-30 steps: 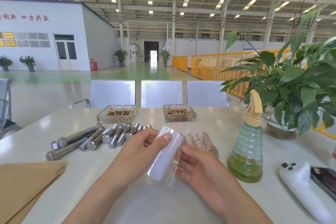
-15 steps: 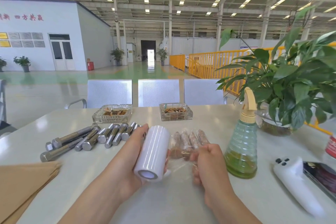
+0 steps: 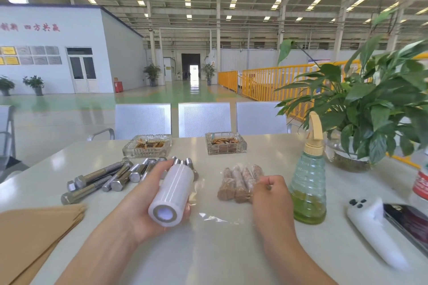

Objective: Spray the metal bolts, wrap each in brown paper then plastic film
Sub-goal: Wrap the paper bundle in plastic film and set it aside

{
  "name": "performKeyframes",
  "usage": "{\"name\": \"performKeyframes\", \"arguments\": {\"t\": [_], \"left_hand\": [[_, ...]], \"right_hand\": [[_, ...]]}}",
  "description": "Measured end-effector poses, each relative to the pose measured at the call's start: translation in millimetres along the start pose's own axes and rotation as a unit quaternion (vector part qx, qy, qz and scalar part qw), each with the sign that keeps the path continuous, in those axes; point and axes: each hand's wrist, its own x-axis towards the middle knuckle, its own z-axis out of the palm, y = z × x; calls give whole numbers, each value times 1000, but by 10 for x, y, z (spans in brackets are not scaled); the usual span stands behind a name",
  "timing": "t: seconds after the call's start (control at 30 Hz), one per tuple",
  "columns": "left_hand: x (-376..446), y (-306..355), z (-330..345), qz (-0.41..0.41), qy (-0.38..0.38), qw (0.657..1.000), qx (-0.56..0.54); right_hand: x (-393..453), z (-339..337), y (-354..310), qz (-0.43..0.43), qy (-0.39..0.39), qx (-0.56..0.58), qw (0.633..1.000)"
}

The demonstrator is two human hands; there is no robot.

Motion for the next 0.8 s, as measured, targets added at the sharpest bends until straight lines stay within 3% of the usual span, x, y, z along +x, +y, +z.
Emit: {"name": "performKeyframes", "arguments": {"t": [0.1,0.27,0.47,0.63,0.7,0.8], "left_hand": [[-33,31,-40,28,7,999,19],[-67,82,-215,-6,17,999,-48],[-189,130,-402,52,41,997,38],[-352,142,-560,41,85,995,-18],[-432,131,-575,55,90,994,0],[-535,112,-599,91,134,980,113]], "right_hand": [[8,-10,23,-1,2,-12,1000],[71,-22,85,9,1,-28,1000],[103,-21,101,4,0,-33,999],[107,-44,69,5,9,-41,999],[89,-65,58,-9,4,-62,998],[62,-131,36,-30,-18,-108,994]]}}
